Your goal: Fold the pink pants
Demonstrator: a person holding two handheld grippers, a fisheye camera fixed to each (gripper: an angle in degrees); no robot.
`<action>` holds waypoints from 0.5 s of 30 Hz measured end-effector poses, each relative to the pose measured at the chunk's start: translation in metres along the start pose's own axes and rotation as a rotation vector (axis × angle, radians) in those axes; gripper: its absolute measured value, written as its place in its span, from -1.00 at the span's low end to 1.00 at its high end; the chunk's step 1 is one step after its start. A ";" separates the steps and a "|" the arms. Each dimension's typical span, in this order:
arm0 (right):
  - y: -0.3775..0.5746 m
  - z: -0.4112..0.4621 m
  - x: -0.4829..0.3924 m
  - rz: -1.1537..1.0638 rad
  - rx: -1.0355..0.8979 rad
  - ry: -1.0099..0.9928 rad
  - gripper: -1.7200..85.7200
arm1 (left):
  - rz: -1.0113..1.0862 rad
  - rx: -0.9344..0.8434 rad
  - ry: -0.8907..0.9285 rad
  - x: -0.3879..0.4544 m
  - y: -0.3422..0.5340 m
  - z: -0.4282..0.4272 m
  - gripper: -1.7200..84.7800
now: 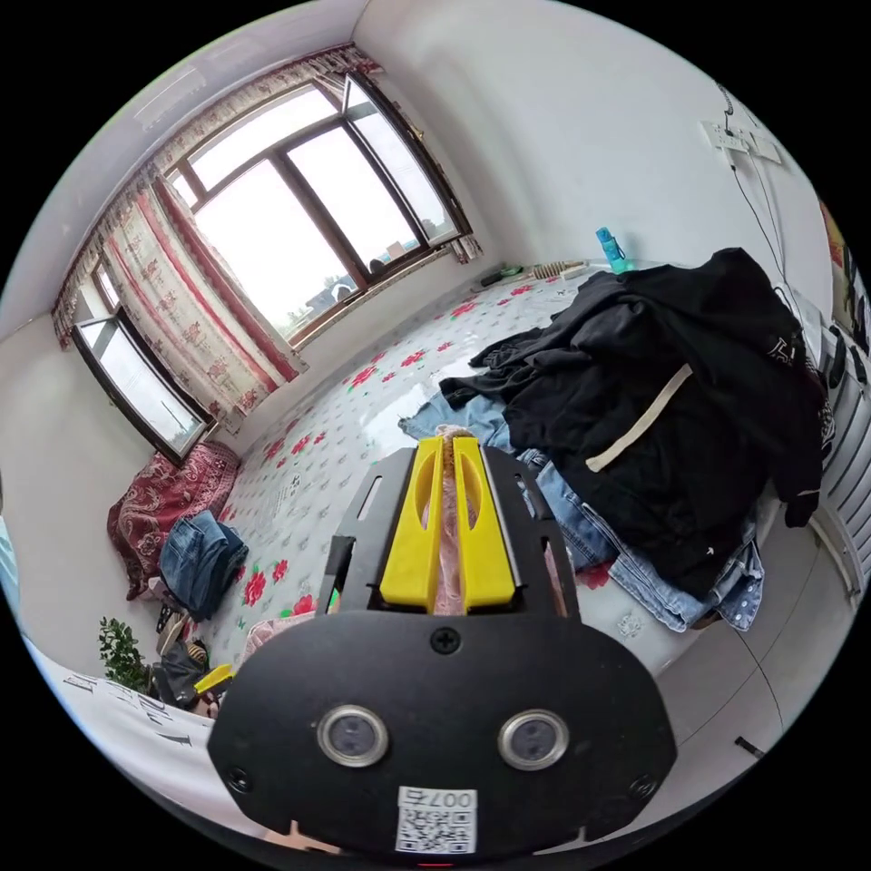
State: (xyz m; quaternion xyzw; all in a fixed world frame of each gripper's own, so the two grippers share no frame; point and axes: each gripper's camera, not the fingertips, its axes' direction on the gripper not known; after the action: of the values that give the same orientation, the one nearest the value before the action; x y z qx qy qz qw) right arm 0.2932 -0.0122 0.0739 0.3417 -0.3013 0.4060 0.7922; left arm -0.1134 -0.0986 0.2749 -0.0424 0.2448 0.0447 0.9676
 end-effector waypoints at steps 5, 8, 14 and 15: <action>-0.007 0.004 -0.015 -0.044 -0.009 -0.005 -0.96 | -0.097 -0.146 0.161 -0.032 -0.030 0.052 -0.83; -0.008 -0.009 -0.013 -0.059 0.009 0.026 -0.96 | -0.371 -0.085 0.354 -0.080 -0.008 0.028 -0.89; -0.007 -0.034 0.010 -0.015 0.010 0.070 -0.96 | -0.837 0.081 0.611 -0.144 0.105 -0.066 -0.89; -0.006 -0.037 0.012 -0.013 0.007 0.071 -0.96 | -0.882 0.102 0.564 -0.149 0.124 -0.084 -0.88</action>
State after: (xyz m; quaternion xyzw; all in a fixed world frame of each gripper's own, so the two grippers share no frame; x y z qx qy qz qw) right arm 0.3113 0.0198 0.0591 0.3318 -0.2694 0.4140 0.8037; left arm -0.2965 0.0062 0.2654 -0.1044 0.4564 -0.3921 0.7919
